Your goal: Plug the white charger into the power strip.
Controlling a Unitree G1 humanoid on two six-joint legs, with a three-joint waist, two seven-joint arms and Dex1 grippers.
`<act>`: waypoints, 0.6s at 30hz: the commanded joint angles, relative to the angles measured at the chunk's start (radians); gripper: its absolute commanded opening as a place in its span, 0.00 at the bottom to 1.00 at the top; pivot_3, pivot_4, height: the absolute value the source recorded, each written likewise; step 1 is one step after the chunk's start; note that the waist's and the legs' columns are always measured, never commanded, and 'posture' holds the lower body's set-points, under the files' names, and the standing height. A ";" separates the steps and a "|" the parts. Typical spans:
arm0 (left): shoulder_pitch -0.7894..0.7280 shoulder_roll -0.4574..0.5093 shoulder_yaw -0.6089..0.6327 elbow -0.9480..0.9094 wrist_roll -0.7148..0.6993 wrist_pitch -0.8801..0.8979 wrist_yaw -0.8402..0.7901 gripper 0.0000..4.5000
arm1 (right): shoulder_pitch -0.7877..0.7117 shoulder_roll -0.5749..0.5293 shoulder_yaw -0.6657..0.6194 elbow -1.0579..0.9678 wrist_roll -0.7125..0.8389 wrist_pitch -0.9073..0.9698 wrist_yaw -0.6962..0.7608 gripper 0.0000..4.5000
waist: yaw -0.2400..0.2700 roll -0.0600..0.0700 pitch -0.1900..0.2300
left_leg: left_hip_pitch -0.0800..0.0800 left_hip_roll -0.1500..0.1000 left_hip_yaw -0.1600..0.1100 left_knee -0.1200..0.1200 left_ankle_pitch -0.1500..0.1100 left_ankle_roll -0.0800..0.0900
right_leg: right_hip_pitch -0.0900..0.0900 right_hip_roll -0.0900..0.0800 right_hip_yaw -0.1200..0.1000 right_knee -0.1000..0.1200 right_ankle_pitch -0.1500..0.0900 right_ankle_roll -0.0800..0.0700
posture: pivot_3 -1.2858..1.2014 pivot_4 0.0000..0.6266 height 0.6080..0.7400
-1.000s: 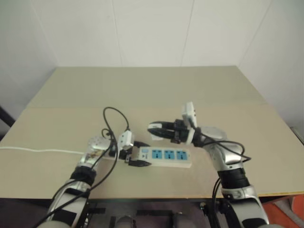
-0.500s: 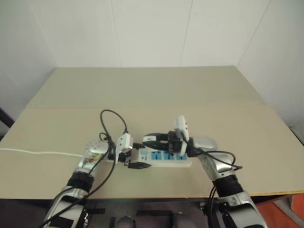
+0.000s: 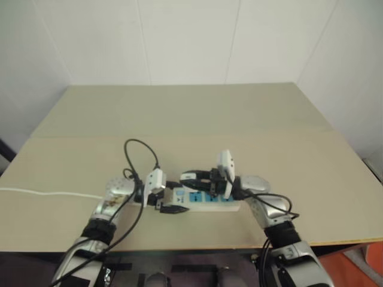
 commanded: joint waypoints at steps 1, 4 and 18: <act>0.028 0.018 -0.026 -0.007 0.012 0.024 -0.015 0.73 | -0.011 -0.014 -0.017 -0.002 0.000 -0.023 0.005 0.26 | -0.002 0.000 0.000 | 0.000 0.000 0.000 0.000 0.000 0.000 | 0.000 0.000 0.000 0.000 0.000 0.000 | 0.52 0.24 1.00; 0.031 0.018 -0.027 -0.011 0.012 0.027 -0.013 0.73 | -0.003 -0.024 -0.016 -0.010 0.002 -0.018 0.011 0.26 | -0.003 0.000 0.000 | 0.000 0.000 0.000 0.000 0.000 0.000 | 0.000 0.000 0.000 0.000 0.000 0.000 | 0.52 0.24 1.00; 0.028 0.019 -0.033 -0.011 0.013 0.030 -0.011 0.73 | 0.023 -0.019 0.014 -0.061 0.013 0.010 0.011 0.26 | -0.003 0.000 0.000 | 0.000 0.000 0.000 0.000 0.000 0.000 | 0.000 0.000 0.000 0.000 0.000 0.000 | 0.52 0.24 1.00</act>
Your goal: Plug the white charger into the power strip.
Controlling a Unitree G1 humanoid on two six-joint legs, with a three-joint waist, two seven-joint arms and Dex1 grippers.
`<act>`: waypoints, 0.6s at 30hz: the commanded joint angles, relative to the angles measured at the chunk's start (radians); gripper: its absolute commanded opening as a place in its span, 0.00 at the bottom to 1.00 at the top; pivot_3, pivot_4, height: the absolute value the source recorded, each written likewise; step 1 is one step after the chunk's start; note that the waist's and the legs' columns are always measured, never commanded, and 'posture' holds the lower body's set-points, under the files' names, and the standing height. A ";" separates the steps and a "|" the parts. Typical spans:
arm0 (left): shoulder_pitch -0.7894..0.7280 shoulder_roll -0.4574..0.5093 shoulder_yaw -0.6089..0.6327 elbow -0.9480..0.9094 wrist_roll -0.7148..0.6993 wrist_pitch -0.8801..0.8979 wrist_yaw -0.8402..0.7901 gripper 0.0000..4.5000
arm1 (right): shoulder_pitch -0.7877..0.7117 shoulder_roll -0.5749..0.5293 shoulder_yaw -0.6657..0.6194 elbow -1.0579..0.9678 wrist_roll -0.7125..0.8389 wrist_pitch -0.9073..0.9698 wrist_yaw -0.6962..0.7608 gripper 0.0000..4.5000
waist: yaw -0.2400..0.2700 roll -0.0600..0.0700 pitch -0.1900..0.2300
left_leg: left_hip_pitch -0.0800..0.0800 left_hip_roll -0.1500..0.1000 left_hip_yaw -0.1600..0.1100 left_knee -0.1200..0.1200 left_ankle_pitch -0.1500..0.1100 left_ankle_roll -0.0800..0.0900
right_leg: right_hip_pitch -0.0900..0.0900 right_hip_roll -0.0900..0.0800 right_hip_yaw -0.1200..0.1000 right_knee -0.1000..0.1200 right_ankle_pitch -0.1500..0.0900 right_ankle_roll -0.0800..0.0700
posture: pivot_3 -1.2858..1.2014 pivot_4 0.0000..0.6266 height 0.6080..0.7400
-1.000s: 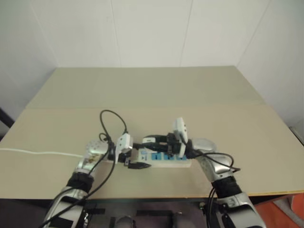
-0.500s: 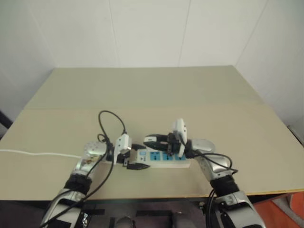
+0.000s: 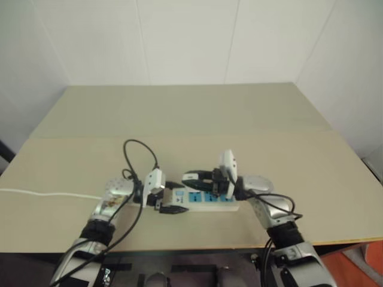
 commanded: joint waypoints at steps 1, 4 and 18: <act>0.020 0.013 -0.031 0.003 0.019 0.021 -0.016 0.73 | 0.004 0.002 0.002 -0.031 0.006 -0.001 0.003 0.26 | 0.000 0.000 0.000 | 0.000 0.000 0.000 0.000 0.000 0.000 | 0.000 0.000 0.000 0.000 0.000 0.000 | 0.52 0.24 1.00; 0.020 0.014 -0.032 0.001 0.019 0.022 -0.014 0.73 | 0.003 0.002 0.004 -0.018 0.000 -0.009 0.002 0.26 | 0.000 0.000 0.000 | 0.000 0.000 0.000 0.000 0.000 0.000 | 0.000 0.000 0.000 0.000 0.000 0.000 | 0.52 0.24 1.00; 0.019 0.022 -0.029 -0.001 0.018 0.029 -0.016 0.73 | 0.000 -0.023 -0.009 0.076 -0.034 -0.084 0.016 0.26 | 0.000 0.000 0.000 | 0.001 0.000 0.000 0.000 0.000 0.000 | 0.001 0.000 0.000 0.000 0.000 0.000 | 0.52 0.24 1.00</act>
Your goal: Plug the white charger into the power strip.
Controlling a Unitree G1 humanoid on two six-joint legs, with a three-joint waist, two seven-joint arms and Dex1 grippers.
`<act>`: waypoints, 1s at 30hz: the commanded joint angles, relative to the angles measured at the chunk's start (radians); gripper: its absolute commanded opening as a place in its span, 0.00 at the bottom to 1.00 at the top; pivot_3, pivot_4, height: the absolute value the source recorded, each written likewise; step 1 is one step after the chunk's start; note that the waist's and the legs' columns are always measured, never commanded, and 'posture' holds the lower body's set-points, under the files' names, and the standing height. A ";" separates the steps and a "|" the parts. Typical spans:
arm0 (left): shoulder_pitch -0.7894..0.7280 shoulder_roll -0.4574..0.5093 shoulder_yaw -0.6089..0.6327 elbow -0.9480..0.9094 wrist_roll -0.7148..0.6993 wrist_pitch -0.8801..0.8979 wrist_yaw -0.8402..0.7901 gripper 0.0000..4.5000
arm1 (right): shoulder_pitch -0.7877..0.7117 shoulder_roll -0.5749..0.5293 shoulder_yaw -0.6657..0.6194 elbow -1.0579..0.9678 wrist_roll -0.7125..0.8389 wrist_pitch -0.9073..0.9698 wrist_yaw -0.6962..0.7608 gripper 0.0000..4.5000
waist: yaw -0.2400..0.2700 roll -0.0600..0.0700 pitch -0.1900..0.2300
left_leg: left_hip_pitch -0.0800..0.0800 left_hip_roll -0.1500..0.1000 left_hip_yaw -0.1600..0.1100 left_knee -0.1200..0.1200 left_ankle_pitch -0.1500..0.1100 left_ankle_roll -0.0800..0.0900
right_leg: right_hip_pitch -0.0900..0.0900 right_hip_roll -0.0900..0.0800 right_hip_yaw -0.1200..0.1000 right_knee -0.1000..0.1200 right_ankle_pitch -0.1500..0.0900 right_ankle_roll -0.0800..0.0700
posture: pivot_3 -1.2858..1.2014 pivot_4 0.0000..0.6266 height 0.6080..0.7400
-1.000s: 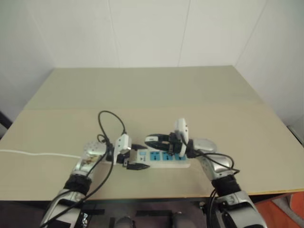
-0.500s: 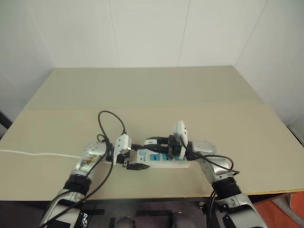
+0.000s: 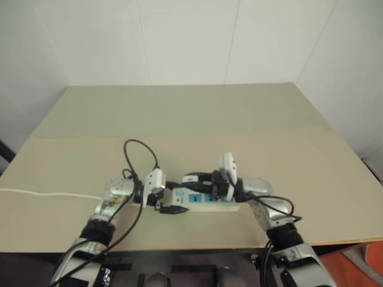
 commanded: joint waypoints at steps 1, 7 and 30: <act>0.019 0.022 -0.025 0.006 0.018 0.016 -0.020 0.73 | -0.003 -0.027 -0.011 0.041 -0.027 -0.034 0.009 0.26 | 0.000 0.000 0.000 | 0.000 0.000 0.000 0.000 0.000 0.000 | 0.000 0.000 0.000 0.000 0.000 0.000 | 0.52 0.24 1.00; 0.020 0.044 -0.018 0.001 0.013 0.021 -0.031 0.73 | -0.007 -0.033 -0.015 0.063 -0.015 -0.083 0.048 0.26 | 0.000 0.000 0.000 | 0.000 0.000 0.000 0.000 0.000 0.000 | 0.000 0.000 0.000 0.000 0.000 0.000 | 0.52 0.24 1.00; 0.083 0.137 0.001 -0.113 -0.021 0.089 0.007 0.73 | 0.012 -0.001 -0.012 0.163 -0.019 -0.253 0.111 0.26 | -0.006 0.000 0.000 | 0.000 0.002 0.001 0.000 0.000 0.000 | -0.001 0.002 0.000 0.001 0.000 0.000 | 0.52 0.24 1.00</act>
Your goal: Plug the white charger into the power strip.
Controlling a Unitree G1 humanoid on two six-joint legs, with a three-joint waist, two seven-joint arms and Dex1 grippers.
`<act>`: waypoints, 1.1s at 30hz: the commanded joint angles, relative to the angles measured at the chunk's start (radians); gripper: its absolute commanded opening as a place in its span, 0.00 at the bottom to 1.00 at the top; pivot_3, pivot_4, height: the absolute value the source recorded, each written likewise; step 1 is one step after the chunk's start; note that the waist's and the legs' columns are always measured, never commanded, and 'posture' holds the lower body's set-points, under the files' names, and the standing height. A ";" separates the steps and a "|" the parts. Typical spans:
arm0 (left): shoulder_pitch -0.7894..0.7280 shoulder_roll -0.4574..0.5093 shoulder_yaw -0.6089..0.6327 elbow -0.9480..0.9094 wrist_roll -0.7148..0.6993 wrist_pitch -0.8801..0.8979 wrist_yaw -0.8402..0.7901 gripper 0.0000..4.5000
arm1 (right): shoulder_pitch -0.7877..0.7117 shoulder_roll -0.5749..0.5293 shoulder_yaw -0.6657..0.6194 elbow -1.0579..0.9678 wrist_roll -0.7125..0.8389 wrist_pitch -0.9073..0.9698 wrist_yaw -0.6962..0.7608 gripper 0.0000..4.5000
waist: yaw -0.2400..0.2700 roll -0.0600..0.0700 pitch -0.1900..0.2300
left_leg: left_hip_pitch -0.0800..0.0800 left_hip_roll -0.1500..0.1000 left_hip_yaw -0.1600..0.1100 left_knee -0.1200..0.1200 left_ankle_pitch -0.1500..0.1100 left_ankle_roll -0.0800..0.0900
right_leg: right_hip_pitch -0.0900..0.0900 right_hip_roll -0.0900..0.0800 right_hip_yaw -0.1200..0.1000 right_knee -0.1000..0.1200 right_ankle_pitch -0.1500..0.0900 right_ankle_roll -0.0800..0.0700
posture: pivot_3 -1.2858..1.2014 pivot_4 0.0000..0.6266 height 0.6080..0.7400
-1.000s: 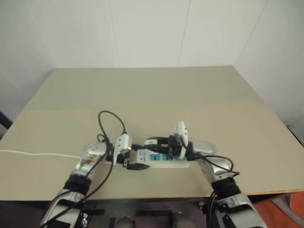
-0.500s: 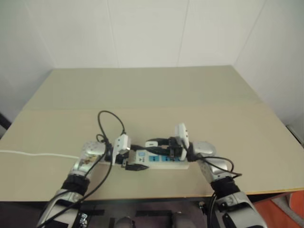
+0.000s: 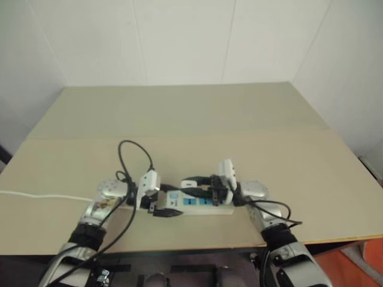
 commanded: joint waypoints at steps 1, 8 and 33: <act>0.029 0.052 0.007 -0.002 0.017 0.020 -0.007 0.73 | 0.021 -0.041 -0.023 0.020 -0.026 -0.029 0.007 0.26 | 0.000 0.000 0.000 | 0.000 0.000 0.000 0.000 0.000 0.000 | 0.000 0.000 0.000 0.000 0.000 0.000 | 0.52 0.24 1.00; 0.031 0.050 0.004 -0.003 0.020 0.019 0.001 0.73 | 0.033 -0.089 -0.012 0.031 -0.037 -0.046 0.051 0.26 | 0.002 0.000 0.000 | 0.000 0.000 0.000 0.000 0.000 0.000 | 0.000 0.000 0.000 0.000 0.000 0.000 | 0.52 0.24 1.00; 0.022 0.027 -0.009 0.005 0.025 0.002 0.033 0.73 | -0.053 -0.061 0.083 0.135 -0.105 0.009 0.058 0.26 | -0.001 0.000 0.000 | 0.016 0.002 0.001 -0.003 0.000 0.000 | 0.015 0.002 0.000 -0.003 -0.001 -0.001 | 0.52 0.24 1.00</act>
